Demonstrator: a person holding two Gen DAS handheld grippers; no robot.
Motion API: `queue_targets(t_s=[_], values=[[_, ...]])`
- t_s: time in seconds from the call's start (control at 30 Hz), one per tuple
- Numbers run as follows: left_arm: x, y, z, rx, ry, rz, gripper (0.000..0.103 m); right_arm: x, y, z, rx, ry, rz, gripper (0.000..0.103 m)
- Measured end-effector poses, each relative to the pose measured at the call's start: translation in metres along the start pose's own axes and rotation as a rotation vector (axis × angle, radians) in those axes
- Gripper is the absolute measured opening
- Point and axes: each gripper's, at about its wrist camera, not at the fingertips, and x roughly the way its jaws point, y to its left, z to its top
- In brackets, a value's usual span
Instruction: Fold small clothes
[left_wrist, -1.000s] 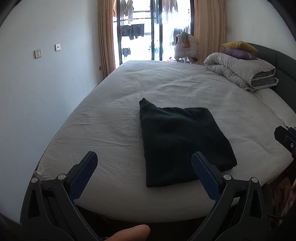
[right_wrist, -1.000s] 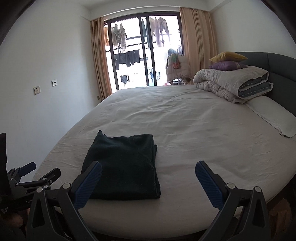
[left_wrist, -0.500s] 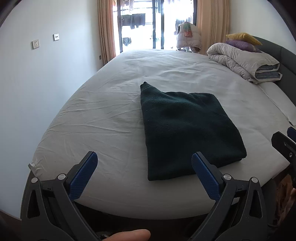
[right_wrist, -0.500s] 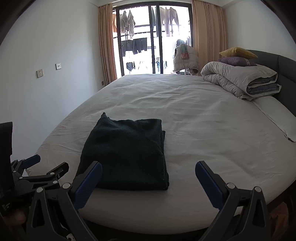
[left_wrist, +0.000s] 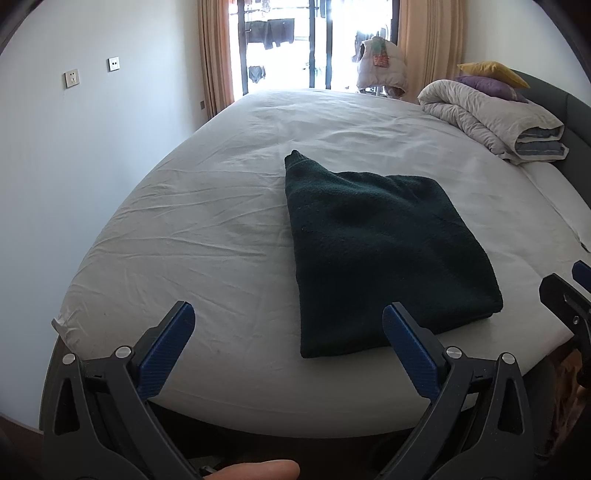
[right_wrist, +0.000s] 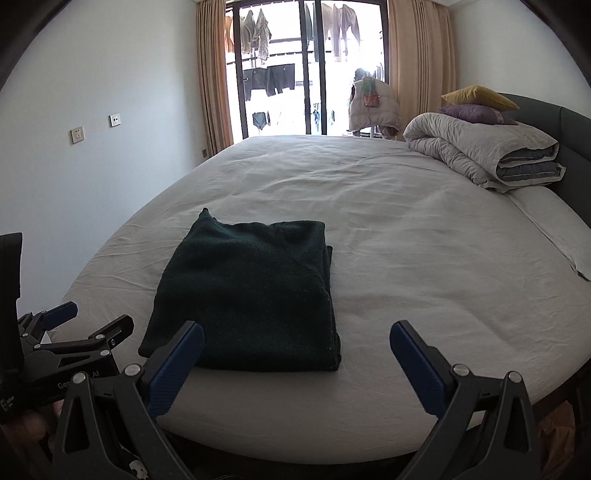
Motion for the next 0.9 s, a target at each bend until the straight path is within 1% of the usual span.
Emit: queue_targets(t_s=[0.9], values=[[0.012, -0.010, 0.000, 0.000, 0.014, 0.009, 0.103, 0.008, -0.003, -0.003, 0.008, 0.018, 0.004, 0.103]])
